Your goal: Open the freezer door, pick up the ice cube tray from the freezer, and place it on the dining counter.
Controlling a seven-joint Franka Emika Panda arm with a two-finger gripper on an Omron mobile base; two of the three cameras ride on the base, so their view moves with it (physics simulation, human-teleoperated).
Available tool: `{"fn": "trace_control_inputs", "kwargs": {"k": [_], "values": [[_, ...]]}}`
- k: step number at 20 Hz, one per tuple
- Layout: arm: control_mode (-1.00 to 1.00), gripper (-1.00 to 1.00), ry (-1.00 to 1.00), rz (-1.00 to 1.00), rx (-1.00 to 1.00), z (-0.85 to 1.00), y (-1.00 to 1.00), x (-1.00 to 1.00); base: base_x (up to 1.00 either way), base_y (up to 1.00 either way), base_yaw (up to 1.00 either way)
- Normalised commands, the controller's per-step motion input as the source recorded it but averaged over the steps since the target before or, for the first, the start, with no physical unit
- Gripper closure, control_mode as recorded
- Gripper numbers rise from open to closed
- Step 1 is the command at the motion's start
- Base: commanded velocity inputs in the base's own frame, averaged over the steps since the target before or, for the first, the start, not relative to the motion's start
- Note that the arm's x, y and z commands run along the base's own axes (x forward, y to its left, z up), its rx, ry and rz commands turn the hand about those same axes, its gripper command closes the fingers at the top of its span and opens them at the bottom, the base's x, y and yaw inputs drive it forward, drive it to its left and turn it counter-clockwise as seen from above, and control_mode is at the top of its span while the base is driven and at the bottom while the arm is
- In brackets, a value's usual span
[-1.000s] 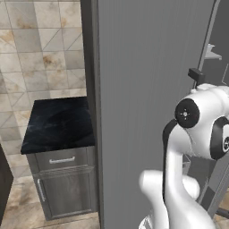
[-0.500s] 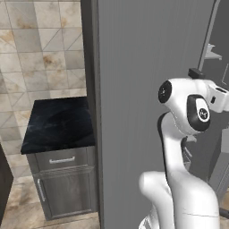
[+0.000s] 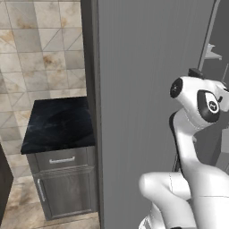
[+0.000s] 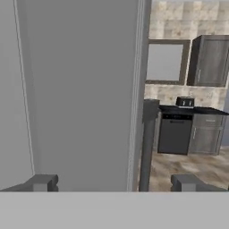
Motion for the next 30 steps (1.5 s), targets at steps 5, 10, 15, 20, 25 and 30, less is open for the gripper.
{"fn": "trace_control_inputs", "kwargs": {"k": [5,10,15,20,25,30], "values": [[-1.00,-1.00,-0.04,0.00,0.03,-0.30,-0.52,0.05,0.00,0.00,0.00],[-1.00,-1.00,-0.05,0.00,0.02,-0.24,-0.48,0.08,0.00,0.00,0.00],[-1.00,-1.00,-0.07,0.00,0.01,-0.20,-0.45,0.08,0.00,0.00,0.00],[-1.00,-1.00,-0.07,-0.02,0.00,-0.19,-0.31,0.08,0.00,0.00,0.00],[-1.00,-1.00,-0.05,-0.05,0.00,-0.17,-0.28,0.02,0.00,0.00,0.00],[-1.00,-1.00,-0.01,-0.14,0.00,-0.14,-0.47,0.00,0.00,0.00,0.00]]}}
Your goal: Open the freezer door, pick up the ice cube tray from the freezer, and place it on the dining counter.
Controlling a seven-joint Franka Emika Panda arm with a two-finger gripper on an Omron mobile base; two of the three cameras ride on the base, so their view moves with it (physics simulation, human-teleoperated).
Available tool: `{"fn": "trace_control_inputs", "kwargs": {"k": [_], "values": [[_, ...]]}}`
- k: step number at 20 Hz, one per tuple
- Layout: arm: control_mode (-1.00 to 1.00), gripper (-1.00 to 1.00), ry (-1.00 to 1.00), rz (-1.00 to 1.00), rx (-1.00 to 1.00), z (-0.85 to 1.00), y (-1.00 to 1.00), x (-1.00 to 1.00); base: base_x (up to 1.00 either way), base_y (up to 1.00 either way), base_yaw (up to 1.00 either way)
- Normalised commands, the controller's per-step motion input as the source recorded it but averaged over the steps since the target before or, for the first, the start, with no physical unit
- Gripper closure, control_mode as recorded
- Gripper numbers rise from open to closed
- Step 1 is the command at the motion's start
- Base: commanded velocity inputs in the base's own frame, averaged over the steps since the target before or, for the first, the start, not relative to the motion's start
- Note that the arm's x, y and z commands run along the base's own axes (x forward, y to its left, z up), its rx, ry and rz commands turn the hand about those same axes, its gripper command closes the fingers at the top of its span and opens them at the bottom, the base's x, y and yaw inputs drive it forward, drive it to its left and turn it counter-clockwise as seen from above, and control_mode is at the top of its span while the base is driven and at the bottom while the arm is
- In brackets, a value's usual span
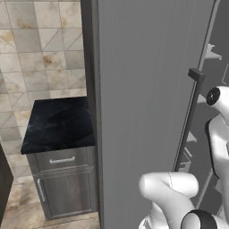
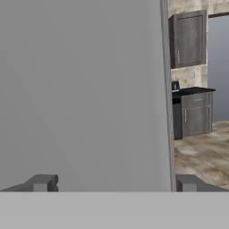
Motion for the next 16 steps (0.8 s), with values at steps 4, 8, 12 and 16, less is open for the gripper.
{"fn": "trace_control_inputs", "kwargs": {"k": [4,8,12,16], "values": [[-1.00,-1.00,0.00,-0.15,0.00,-0.11,-0.51,0.00,0.00,0.00,0.00],[-1.00,-1.00,-0.01,-0.13,0.00,-0.15,-0.47,0.00,0.00,0.00,0.00],[-1.00,-1.00,-0.02,-0.08,0.00,-0.12,-0.39,0.00,0.00,0.00,0.00],[-1.00,-1.00,-0.02,-0.03,0.00,-0.07,-0.48,0.02,0.00,0.00,0.00]]}}
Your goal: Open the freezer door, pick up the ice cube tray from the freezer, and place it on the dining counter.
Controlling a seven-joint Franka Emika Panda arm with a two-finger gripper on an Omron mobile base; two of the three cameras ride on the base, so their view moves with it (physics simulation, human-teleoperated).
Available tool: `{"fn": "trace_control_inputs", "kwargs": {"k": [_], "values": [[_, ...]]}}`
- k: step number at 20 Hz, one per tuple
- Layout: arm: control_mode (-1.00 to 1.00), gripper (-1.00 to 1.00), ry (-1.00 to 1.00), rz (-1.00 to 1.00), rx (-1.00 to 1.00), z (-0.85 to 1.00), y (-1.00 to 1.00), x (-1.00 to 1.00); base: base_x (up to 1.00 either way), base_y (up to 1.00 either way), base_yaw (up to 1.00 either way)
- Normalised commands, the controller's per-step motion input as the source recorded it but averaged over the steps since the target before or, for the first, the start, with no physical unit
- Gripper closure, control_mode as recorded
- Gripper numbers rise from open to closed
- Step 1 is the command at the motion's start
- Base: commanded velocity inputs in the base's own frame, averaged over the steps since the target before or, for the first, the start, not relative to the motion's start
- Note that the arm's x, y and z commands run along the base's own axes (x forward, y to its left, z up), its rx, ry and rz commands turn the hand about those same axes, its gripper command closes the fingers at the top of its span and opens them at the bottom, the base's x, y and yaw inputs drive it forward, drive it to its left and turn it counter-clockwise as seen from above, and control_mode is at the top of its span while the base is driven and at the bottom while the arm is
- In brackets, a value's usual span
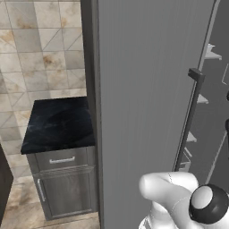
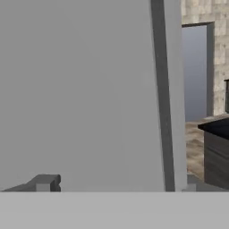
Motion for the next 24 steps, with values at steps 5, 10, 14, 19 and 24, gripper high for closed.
{"fn": "trace_control_inputs", "kwargs": {"k": [5,10,14,19,24], "values": [[-1.00,-1.00,-0.02,0.00,0.00,-0.07,-0.53,0.07,0.00,0.00,0.00],[-1.00,-1.00,-0.01,0.00,0.00,-0.03,-0.47,0.09,0.00,0.00,0.00],[-1.00,-1.00,0.00,0.00,0.00,-0.03,-0.38,0.14,0.00,0.00,0.00],[-1.00,-1.00,0.00,0.00,0.00,-0.03,-0.28,0.13,0.00,0.00,0.00],[-1.00,-1.00,0.00,0.02,0.00,0.00,0.04,-0.12,0.00,0.00,0.00]]}}
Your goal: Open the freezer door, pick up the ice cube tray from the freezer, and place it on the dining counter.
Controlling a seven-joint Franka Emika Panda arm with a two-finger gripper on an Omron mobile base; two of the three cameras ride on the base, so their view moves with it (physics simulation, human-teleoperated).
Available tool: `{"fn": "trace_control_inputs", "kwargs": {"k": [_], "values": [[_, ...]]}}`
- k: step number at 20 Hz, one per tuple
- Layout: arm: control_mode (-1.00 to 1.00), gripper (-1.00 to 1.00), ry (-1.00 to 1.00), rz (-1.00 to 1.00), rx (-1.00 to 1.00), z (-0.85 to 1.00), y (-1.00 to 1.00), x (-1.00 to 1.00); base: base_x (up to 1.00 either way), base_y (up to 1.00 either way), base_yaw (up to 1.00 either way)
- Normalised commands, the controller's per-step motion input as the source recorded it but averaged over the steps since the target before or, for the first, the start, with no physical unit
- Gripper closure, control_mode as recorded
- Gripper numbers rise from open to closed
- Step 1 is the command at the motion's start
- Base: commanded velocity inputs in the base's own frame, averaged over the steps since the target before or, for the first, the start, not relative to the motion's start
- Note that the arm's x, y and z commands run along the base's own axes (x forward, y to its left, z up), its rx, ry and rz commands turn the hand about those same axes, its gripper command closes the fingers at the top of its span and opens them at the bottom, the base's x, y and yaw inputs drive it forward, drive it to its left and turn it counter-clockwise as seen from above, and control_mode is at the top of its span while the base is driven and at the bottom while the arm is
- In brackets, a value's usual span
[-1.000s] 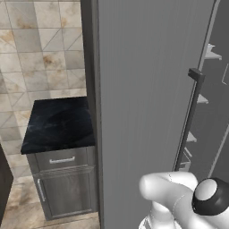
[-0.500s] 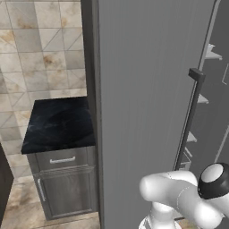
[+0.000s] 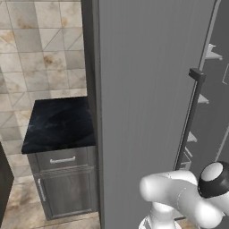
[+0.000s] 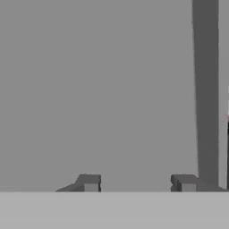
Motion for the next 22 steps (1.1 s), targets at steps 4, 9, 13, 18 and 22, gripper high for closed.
{"fn": "trace_control_inputs", "kwargs": {"k": [4,9,13,18,22], "values": [[-1.00,-1.00,0.00,0.16,0.00,0.11,0.40,-0.22,0.00,0.00,0.00],[-1.00,-1.00,0.00,0.22,0.00,0.06,0.64,-0.09,0.00,0.00,0.00],[-1.00,-1.00,0.00,0.26,0.00,0.14,0.78,-0.08,0.00,0.00,0.00],[-1.00,-1.00,0.00,0.29,0.00,0.30,0.66,0.00,0.00,0.00,0.00],[-1.00,-1.00,0.07,0.32,0.00,0.30,0.68,0.00,0.00,0.00,0.00]]}}
